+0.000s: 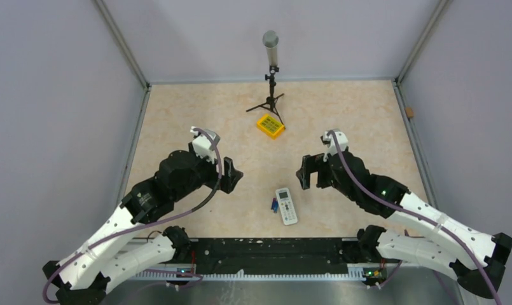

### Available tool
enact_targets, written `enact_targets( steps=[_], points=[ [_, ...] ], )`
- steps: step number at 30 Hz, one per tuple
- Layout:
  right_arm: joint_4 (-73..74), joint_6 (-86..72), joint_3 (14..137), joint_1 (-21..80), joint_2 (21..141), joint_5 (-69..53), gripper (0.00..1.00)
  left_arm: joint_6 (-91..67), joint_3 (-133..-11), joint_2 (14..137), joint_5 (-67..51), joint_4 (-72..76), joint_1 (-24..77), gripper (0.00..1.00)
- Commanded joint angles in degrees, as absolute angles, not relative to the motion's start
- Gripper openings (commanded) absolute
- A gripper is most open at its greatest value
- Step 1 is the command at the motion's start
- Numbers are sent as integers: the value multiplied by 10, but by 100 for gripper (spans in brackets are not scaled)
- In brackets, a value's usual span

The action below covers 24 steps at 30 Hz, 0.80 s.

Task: Load the batteries into the remote control

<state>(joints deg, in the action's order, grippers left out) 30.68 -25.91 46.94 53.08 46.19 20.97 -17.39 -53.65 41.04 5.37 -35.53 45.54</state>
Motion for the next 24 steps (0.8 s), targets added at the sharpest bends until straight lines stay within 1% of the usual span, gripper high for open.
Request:
enact_targets(
  steps=[1, 6, 10, 16, 21, 24],
  points=[
    [355, -270, 496, 533, 487, 194, 99, -157, -525, 417, 41, -355, 456, 99],
    [355, -276, 478, 532, 503, 146, 99, -153, -520, 408, 30, -360, 456, 99],
    [354, -284, 465, 532, 518, 129, 99, -150, -515, 395, 36, -364, 456, 99],
    [342, -297, 448, 533, 555, 94, 94, -149, -509, 373, 53, -368, 456, 99],
    [332, -321, 439, 552, 578, 96, 91, -152, -509, 361, 73, -369, 456, 99],
    [343, -337, 444, 575, 597, 119, 91, -153, -509, 357, 93, -373, 456, 99]
  ],
)
